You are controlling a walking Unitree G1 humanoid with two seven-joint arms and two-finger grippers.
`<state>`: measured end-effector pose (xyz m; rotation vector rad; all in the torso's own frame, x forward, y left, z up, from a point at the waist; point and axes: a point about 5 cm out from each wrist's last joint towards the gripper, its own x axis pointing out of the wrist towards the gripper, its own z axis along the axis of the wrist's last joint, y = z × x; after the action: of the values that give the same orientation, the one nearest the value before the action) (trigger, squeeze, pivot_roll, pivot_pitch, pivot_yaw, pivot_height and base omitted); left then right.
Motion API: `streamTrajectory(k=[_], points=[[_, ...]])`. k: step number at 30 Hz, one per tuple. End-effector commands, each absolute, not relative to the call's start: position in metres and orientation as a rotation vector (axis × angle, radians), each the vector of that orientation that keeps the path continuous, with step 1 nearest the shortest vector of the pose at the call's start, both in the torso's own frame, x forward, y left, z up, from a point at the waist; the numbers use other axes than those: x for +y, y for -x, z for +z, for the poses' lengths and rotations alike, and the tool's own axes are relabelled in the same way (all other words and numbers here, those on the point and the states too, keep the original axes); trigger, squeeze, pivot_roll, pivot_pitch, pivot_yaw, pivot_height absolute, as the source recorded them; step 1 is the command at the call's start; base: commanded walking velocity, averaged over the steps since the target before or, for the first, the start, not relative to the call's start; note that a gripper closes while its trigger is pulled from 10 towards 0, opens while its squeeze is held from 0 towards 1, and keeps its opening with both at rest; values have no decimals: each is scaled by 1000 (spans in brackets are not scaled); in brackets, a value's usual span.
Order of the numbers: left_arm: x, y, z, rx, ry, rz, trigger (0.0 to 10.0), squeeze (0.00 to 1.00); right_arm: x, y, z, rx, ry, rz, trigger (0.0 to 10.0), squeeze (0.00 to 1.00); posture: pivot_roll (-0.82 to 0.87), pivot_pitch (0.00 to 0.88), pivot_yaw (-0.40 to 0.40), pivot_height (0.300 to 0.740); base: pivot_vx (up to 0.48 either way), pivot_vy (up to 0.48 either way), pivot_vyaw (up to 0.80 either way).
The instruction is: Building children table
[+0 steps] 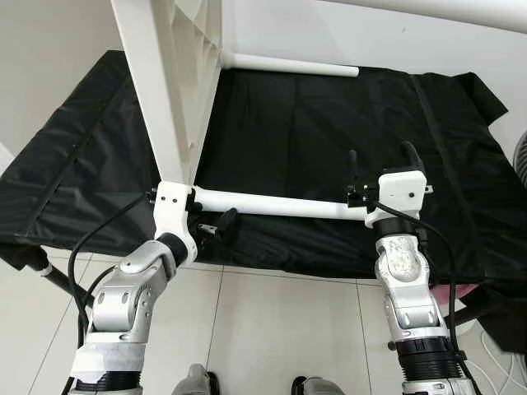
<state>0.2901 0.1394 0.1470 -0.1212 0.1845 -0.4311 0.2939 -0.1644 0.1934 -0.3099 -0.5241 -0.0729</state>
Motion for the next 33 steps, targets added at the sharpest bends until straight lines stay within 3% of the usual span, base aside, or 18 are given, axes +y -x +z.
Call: streamTrajectory(k=[1,8,13,23,33], points=[[143,-284,136,260,107,-422,10000,0,-164,-293,194,-538,314,-75,10000,0,-50,92,47,740,0,0,0],[139,-265,120,388,161,-462,10000,0,-165,-293,193,-531,325,-74,10000,0,-41,104,49,740,0,0,0],[139,-263,121,385,180,-447,10000,0,-165,-293,193,-528,323,-78,10000,0,-38,108,48,740,0,0,0],[135,-285,150,275,350,-408,10000,0,-163,-296,196,-545,324,-68,10000,0,-27,115,35,740,0,0,0],[127,-299,147,314,509,-354,10000,0,-159,-295,209,-611,387,-60,10000,0,-41,119,37,740,0,0,0]])
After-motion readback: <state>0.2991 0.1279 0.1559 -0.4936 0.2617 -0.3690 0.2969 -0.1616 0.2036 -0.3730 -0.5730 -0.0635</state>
